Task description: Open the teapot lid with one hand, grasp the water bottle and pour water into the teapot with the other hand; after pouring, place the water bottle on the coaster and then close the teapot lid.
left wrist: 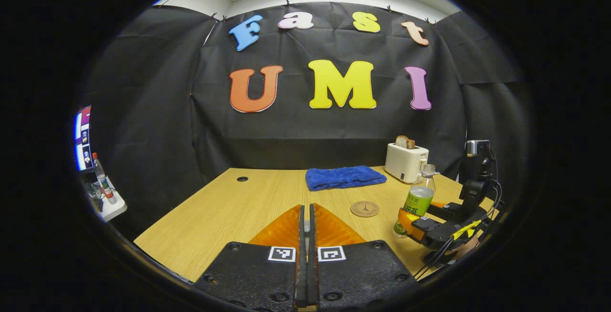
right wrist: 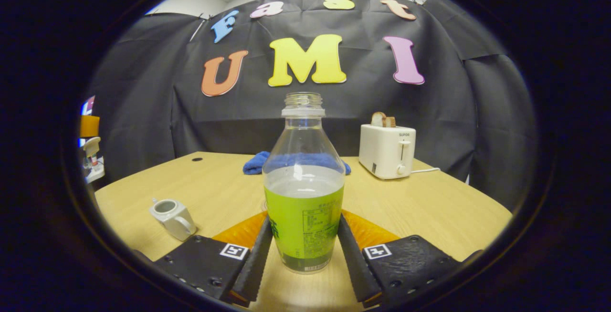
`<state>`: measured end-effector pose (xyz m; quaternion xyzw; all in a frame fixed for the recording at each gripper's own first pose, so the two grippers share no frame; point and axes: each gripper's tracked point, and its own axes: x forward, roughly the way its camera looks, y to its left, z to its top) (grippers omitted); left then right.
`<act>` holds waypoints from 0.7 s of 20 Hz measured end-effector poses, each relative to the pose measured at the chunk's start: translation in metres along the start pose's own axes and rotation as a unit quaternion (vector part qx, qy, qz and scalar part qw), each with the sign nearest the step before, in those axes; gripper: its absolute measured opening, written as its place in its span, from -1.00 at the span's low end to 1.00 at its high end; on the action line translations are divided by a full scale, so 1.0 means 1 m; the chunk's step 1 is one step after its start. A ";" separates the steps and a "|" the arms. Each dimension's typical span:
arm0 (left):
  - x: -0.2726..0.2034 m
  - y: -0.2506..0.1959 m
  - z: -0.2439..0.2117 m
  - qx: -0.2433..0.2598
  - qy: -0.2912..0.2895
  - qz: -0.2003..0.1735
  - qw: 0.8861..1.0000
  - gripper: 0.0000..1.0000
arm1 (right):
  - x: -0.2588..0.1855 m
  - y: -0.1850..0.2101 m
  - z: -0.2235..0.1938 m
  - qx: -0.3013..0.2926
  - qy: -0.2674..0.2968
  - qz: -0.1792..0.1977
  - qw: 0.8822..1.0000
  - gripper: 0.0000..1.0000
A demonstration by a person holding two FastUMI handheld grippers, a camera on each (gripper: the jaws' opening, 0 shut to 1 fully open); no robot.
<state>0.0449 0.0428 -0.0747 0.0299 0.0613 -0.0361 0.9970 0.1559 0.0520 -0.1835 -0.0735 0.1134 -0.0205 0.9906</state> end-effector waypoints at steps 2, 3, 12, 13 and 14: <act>-0.002 0.003 0.002 0.001 -0.004 0.000 1.000 -0.95 | -0.005 -0.004 0.005 -0.024 0.001 -0.015 1.000 0.43; -0.002 0.003 0.001 -0.001 -0.002 0.001 1.000 -0.98 | -0.008 -0.004 0.007 -0.039 0.005 -0.020 0.999 0.42; -0.003 0.027 -0.006 0.001 0.013 0.009 1.000 -0.95 | -0.006 0.006 0.001 -0.230 0.079 -0.066 0.968 0.42; -0.003 0.037 -0.008 0.001 0.015 0.017 1.000 -0.94 | -0.005 0.009 0.002 -0.263 0.079 -0.070 0.959 0.42; -0.003 0.045 -0.010 -0.003 0.017 0.024 1.000 -0.94 | -0.003 0.011 0.002 -0.297 0.079 -0.074 0.949 0.42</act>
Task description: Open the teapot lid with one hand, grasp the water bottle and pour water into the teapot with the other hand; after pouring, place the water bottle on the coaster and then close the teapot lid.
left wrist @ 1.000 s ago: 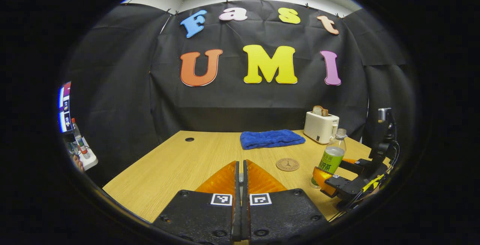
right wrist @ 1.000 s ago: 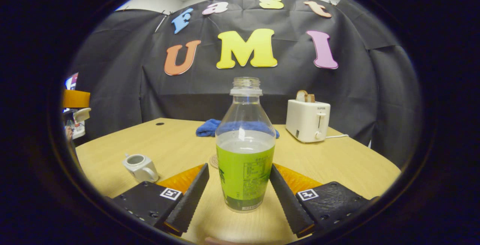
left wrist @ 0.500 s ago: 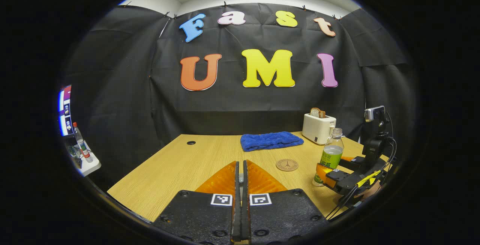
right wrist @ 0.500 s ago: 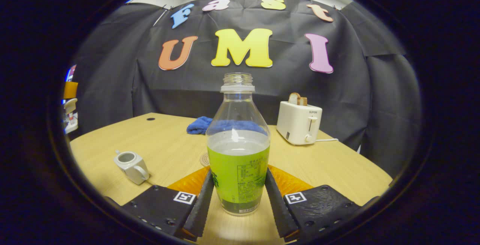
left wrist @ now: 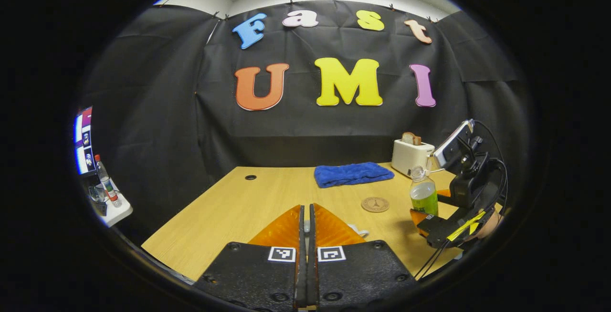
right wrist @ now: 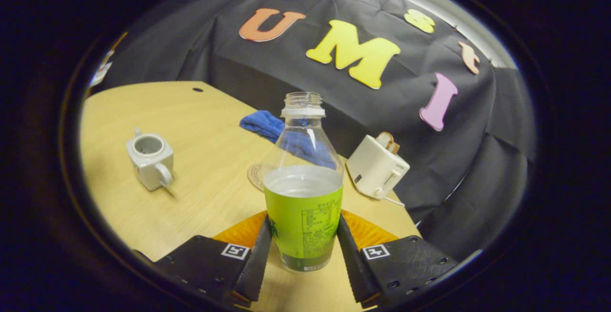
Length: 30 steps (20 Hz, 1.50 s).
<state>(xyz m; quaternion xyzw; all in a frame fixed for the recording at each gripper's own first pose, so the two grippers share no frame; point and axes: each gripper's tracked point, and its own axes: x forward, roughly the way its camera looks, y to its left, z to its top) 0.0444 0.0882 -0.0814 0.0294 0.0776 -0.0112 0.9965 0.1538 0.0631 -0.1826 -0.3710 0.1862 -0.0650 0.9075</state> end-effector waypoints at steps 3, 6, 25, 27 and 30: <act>0.001 0.015 -0.004 -0.025 0.007 0.008 1.000 -0.95 | 0.003 0.009 0.006 -0.084 -0.012 -0.014 0.996 0.41; 0.004 0.022 -0.010 -0.035 0.015 0.012 0.999 -0.94 | 0.004 0.020 0.011 -0.148 -0.024 -0.027 0.988 0.41; 0.000 0.032 -0.010 -0.018 0.014 0.010 1.000 -0.94 | -0.001 0.041 0.065 -0.441 -0.123 -0.135 0.879 0.41; 0.000 0.037 -0.015 -0.021 0.020 0.013 0.999 -0.94 | 0.001 0.046 0.069 -0.464 -0.130 -0.132 0.866 0.41; 0.002 0.045 -0.016 -0.024 0.021 0.017 0.999 -0.94 | 0.002 0.044 0.073 -0.495 -0.137 -0.142 0.846 0.43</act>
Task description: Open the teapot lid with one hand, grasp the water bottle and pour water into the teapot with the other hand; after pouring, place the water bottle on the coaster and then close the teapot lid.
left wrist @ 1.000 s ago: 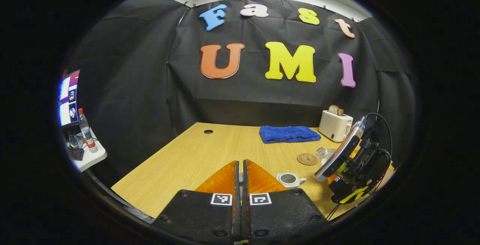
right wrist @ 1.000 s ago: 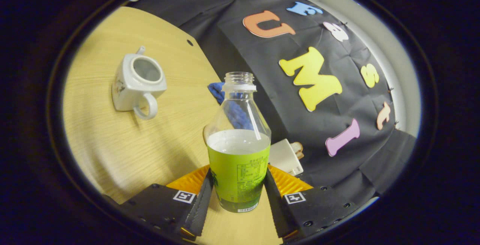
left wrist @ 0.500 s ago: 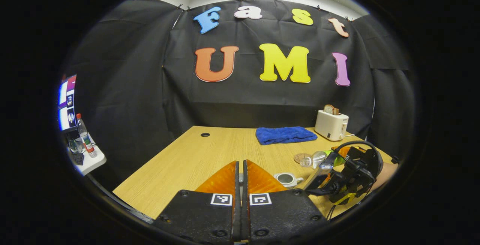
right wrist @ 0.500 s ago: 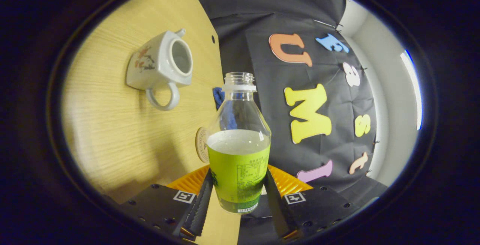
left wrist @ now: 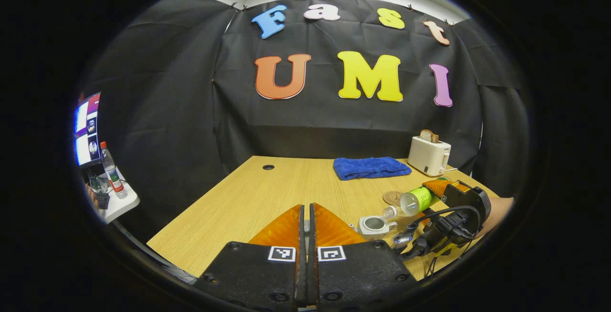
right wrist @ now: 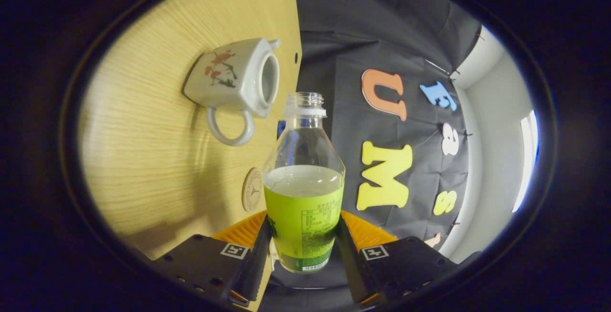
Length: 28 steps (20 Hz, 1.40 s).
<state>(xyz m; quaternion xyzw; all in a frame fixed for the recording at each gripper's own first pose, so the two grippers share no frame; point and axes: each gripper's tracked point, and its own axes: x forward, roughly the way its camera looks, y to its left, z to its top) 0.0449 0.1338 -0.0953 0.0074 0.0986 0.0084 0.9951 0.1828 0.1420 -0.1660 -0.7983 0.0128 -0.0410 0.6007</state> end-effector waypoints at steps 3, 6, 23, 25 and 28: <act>-0.001 -0.002 0.000 0.002 -0.004 -0.007 1.000 -0.94 | 0.002 -0.008 0.003 -0.034 -0.013 -0.019 0.999 0.43; -0.003 -0.005 0.001 0.004 -0.008 -0.017 1.000 -0.94 | 0.004 -0.012 0.003 -0.055 -0.019 -0.028 0.998 0.41; -0.002 -0.009 -0.007 0.019 0.001 -0.035 0.999 -0.94 | 0.003 -0.033 0.013 -0.155 -0.035 -0.080 0.984 0.43; -0.002 -0.009 -0.007 0.023 0.000 -0.036 0.999 -0.94 | 0.004 -0.035 0.015 -0.167 -0.039 -0.088 0.981 0.41; -0.001 -0.014 -0.006 0.026 -0.001 -0.040 0.999 -0.94 | 0.006 -0.042 0.017 -0.192 -0.044 -0.108 0.975 0.40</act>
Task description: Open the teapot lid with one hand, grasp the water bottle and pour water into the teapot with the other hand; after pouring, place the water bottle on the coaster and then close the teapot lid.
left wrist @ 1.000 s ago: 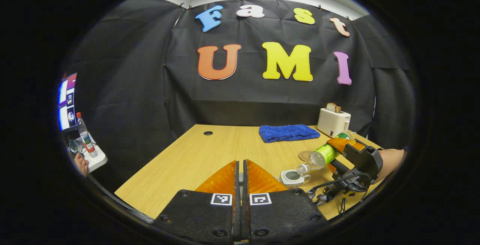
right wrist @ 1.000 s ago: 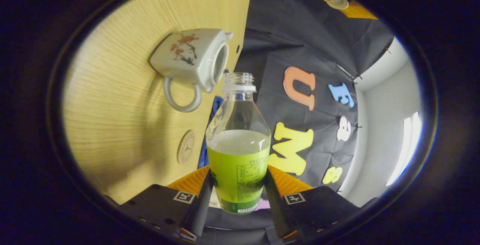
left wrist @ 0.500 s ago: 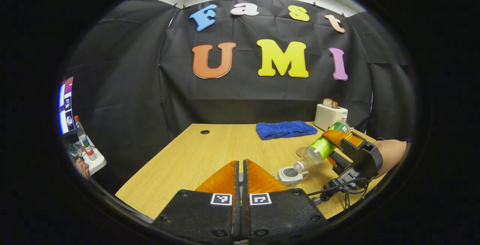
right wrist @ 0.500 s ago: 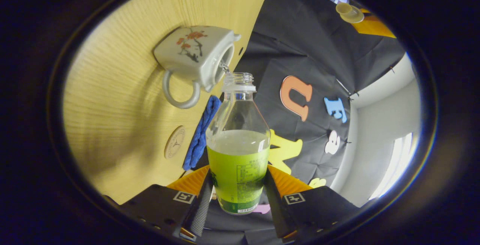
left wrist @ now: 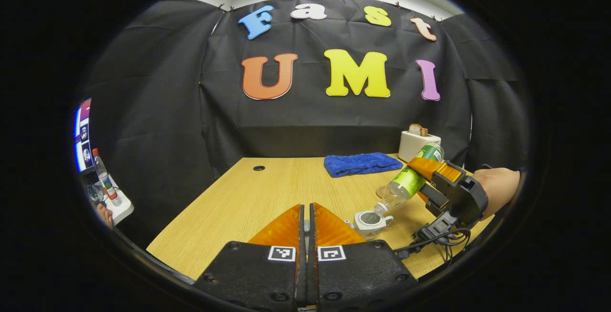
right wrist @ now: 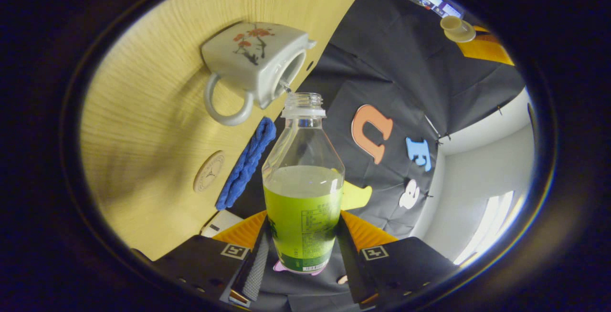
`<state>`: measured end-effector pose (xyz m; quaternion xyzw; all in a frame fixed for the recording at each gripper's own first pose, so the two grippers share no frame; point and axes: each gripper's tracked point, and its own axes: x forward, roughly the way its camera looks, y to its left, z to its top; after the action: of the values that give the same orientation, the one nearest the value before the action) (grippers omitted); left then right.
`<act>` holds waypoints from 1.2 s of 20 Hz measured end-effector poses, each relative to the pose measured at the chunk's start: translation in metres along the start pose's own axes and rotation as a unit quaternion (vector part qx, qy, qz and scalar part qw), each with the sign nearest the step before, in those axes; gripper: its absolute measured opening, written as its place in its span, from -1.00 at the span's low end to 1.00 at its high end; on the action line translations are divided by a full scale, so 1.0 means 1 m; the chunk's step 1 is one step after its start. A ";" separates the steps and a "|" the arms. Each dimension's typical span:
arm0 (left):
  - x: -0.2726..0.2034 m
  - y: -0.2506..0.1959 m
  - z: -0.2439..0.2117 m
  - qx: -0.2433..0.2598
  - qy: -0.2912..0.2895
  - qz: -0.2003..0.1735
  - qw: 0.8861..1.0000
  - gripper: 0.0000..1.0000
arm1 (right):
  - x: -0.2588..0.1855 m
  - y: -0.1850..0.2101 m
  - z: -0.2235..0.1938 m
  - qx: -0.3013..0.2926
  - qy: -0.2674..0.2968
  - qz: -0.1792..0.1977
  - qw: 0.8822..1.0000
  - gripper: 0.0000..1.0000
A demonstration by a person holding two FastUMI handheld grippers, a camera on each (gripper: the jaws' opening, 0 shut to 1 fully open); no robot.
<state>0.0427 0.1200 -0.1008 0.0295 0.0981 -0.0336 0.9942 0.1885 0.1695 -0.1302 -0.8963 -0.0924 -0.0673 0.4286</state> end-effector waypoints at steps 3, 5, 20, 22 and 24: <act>0.003 -0.004 -0.002 0.008 0.000 -0.006 1.000 -0.94 | 0.001 -0.006 0.001 -0.019 -0.006 -0.017 1.000 0.41; 0.003 -0.004 -0.005 0.018 0.002 -0.007 1.000 -0.94 | 0.001 -0.013 0.006 -0.041 -0.014 -0.033 0.998 0.42; 0.009 0.004 -0.012 0.034 0.017 0.020 0.999 -0.94 | 0.007 -0.047 -0.002 -0.096 -0.020 -0.086 0.992 0.43; 0.008 0.004 -0.009 0.037 0.013 0.020 0.999 -0.94 | 0.006 -0.048 0.001 -0.097 -0.023 -0.087 0.991 0.39; 0.008 0.003 -0.007 0.038 0.009 0.020 0.999 -0.94 | 0.006 -0.049 0.005 -0.098 -0.028 -0.090 0.991 0.42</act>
<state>0.0490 0.1226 -0.1088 0.0699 0.1049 -0.0176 0.9919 0.1836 0.2046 -0.0954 -0.9235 -0.1775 -0.0895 0.3281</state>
